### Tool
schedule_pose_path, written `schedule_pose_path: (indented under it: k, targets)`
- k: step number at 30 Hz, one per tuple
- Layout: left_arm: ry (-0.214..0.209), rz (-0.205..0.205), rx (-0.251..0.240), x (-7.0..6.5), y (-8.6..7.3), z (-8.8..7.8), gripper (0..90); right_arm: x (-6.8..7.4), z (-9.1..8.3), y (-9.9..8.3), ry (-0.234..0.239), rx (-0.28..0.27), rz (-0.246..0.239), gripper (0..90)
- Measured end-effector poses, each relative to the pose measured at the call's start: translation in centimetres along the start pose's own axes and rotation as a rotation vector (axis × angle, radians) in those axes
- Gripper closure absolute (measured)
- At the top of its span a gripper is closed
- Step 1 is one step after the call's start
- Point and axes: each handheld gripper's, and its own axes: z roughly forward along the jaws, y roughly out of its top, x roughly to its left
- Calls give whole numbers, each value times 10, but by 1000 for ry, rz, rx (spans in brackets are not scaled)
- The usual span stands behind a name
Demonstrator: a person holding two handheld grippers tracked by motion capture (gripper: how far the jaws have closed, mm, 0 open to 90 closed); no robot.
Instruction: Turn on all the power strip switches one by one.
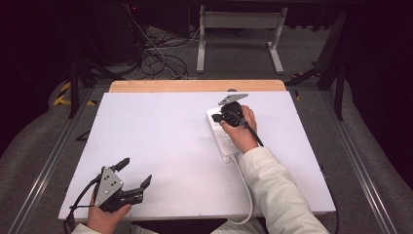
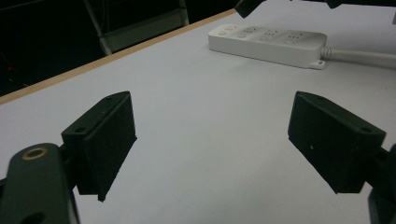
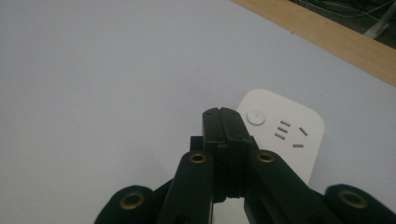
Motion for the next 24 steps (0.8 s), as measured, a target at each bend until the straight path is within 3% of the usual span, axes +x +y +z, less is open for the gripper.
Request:
schedule_pose_path:
  k: [24]
  targets:
    - [1,3,-2,0,0,0,153,-6,22,-10,-38,82,2,900]
